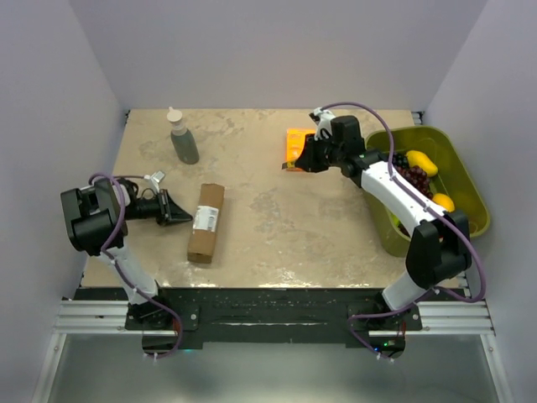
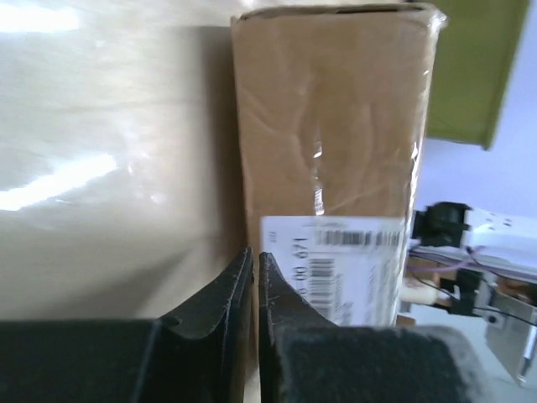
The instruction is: Unpack the express box
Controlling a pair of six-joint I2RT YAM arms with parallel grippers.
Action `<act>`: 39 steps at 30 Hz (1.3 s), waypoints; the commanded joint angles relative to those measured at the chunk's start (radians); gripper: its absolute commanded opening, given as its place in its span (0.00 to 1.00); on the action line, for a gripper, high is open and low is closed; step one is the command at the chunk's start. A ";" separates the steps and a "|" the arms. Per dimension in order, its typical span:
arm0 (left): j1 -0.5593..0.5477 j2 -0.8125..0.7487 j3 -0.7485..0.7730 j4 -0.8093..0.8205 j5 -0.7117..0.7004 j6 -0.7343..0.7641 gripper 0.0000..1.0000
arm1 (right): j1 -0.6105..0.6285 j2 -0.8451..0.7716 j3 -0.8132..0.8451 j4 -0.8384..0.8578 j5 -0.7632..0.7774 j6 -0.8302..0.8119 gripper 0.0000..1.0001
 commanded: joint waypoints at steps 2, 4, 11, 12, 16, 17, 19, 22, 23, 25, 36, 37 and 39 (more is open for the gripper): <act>0.011 0.092 0.118 -0.128 -0.181 0.181 0.17 | -0.001 -0.070 -0.036 0.059 -0.008 -0.012 0.00; 0.018 0.101 0.144 -0.168 -0.209 0.224 0.27 | -0.001 -0.078 -0.048 0.065 -0.005 -0.012 0.00; 0.019 -0.134 0.183 -0.148 -0.359 0.190 0.55 | -0.001 -0.092 -0.024 0.057 0.000 -0.075 0.00; 0.016 -0.171 0.186 -0.147 -0.356 0.195 0.62 | -0.001 -0.075 -0.015 0.056 0.010 -0.074 0.00; -0.028 -0.322 0.189 -0.170 -0.302 0.202 0.84 | -0.001 -0.018 0.040 0.047 0.003 -0.080 0.00; -0.050 -0.330 0.184 -0.174 -0.307 0.190 0.98 | -0.001 -0.008 0.060 0.047 0.001 -0.078 0.00; -0.122 -0.324 0.177 -0.191 -0.325 0.167 1.00 | -0.001 0.023 0.077 0.048 -0.003 -0.078 0.00; -0.240 -0.284 0.172 -0.188 -0.454 0.100 1.00 | -0.001 0.052 0.099 0.045 -0.008 -0.074 0.00; -0.286 -0.274 0.175 -0.168 -0.503 0.080 1.00 | -0.001 0.054 0.103 0.044 -0.008 -0.074 0.00; -0.312 -0.253 0.193 -0.142 -0.610 0.022 1.00 | 0.001 0.052 0.106 0.042 -0.006 -0.078 0.00; -0.603 -0.032 0.484 -0.315 -0.401 0.780 0.77 | -0.007 -0.046 0.005 0.034 0.050 -0.135 0.00; -0.622 0.048 0.587 -0.381 -0.349 0.886 0.76 | -0.010 -0.050 0.001 0.033 0.053 -0.137 0.00; -0.676 0.141 0.710 -0.611 -0.313 1.181 0.76 | -0.019 -0.058 -0.010 0.028 0.053 -0.143 0.00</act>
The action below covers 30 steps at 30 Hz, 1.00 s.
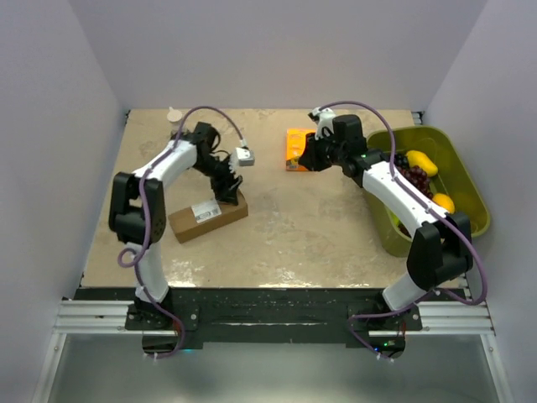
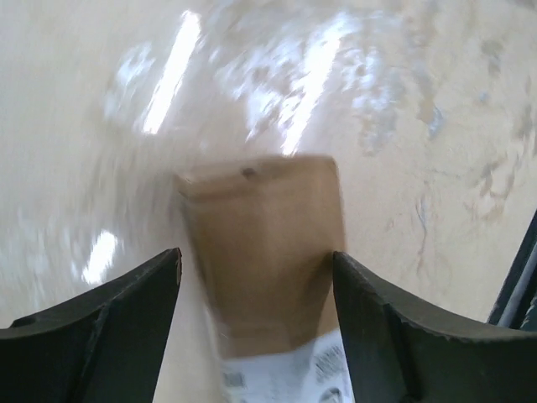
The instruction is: Unpack the express box
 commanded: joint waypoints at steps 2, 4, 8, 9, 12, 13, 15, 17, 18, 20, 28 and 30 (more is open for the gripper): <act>-0.155 0.272 0.391 -0.460 0.113 0.751 0.82 | -0.026 -0.057 -0.018 0.009 0.034 -0.039 0.00; -0.186 0.264 0.429 -0.406 0.083 0.805 0.92 | -0.044 -0.053 -0.016 0.003 0.034 -0.041 0.00; -0.205 0.127 0.417 -0.071 0.109 0.380 1.00 | -0.058 -0.041 -0.001 0.014 0.029 -0.059 0.00; -0.198 0.036 0.365 0.014 0.103 0.264 1.00 | -0.060 -0.037 0.004 0.020 0.026 -0.062 0.00; -0.145 -0.211 0.126 0.361 0.001 -0.131 1.00 | -0.060 0.009 0.033 0.041 0.012 -0.067 0.00; -0.111 -0.273 0.067 0.444 -0.039 -0.191 1.00 | -0.058 0.038 0.056 0.049 0.005 -0.067 0.00; -0.068 -0.410 -0.048 0.449 -0.123 -0.270 1.00 | -0.055 0.071 0.083 0.057 -0.031 -0.066 0.00; 0.062 -0.495 -0.097 0.247 -0.148 -0.154 0.96 | -0.023 0.139 0.152 0.079 -0.055 -0.067 0.00; 0.169 -0.512 -0.111 0.148 -0.126 -0.109 0.90 | -0.012 0.160 0.171 0.092 -0.054 -0.072 0.00; 0.280 -0.542 -0.134 0.014 -0.063 0.133 0.61 | 0.025 0.213 0.220 0.106 -0.042 -0.064 0.00; 0.437 -0.629 -0.336 -0.462 -0.199 0.903 0.00 | 0.144 0.393 0.396 0.176 -0.069 -0.021 0.00; 0.437 -0.641 -0.436 -0.459 -0.289 0.988 0.00 | 0.160 0.426 0.421 0.179 -0.078 -0.026 0.00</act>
